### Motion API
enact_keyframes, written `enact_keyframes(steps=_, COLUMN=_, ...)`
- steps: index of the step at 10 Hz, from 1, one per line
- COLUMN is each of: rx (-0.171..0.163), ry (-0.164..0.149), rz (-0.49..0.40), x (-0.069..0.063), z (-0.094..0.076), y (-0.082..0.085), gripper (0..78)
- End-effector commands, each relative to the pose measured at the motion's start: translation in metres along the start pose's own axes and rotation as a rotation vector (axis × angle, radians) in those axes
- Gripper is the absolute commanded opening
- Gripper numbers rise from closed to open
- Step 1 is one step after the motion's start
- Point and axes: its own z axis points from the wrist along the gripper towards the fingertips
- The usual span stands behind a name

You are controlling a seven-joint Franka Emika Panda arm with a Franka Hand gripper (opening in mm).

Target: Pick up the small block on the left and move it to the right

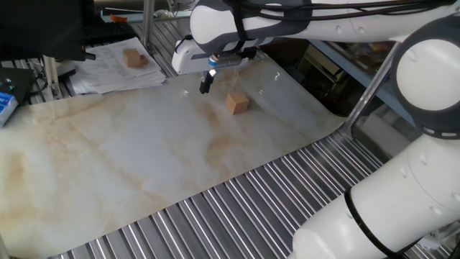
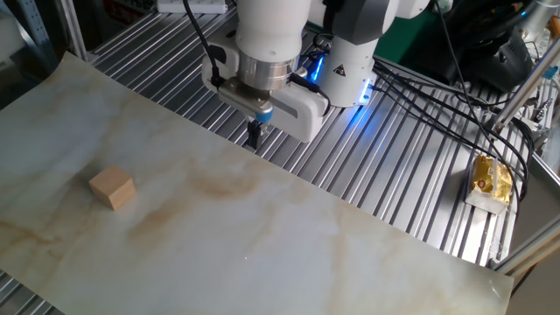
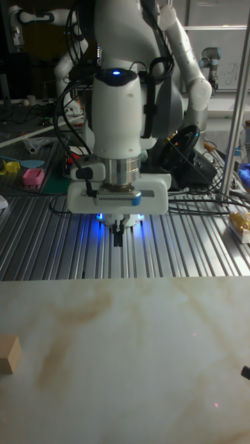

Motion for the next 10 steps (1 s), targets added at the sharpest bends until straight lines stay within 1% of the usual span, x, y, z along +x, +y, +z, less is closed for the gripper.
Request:
enact_keyframes(steps=1, rx=-0.061, ry=0.004, rz=0.036, x=-0.001, z=-0.001, y=0.000, gripper=0.0)
enact_keyframes(steps=2, rx=-0.057, ry=0.004, rz=0.035, x=-0.001, z=-0.001, y=0.000, gripper=0.0)
enact_keyframes(steps=6, rx=-0.025, ry=0.003, rz=0.031, x=-0.003, z=0.005, y=0.002, gripper=0.0)
enact_keyframes(steps=9, rx=0.001, ry=0.005, rz=0.026, x=-0.004, z=0.008, y=-0.001, gripper=0.0)
enact_keyframes(steps=10, rx=-0.002, ry=0.004, rz=0.023, x=-0.005, z=0.009, y=-0.004, gripper=0.0)
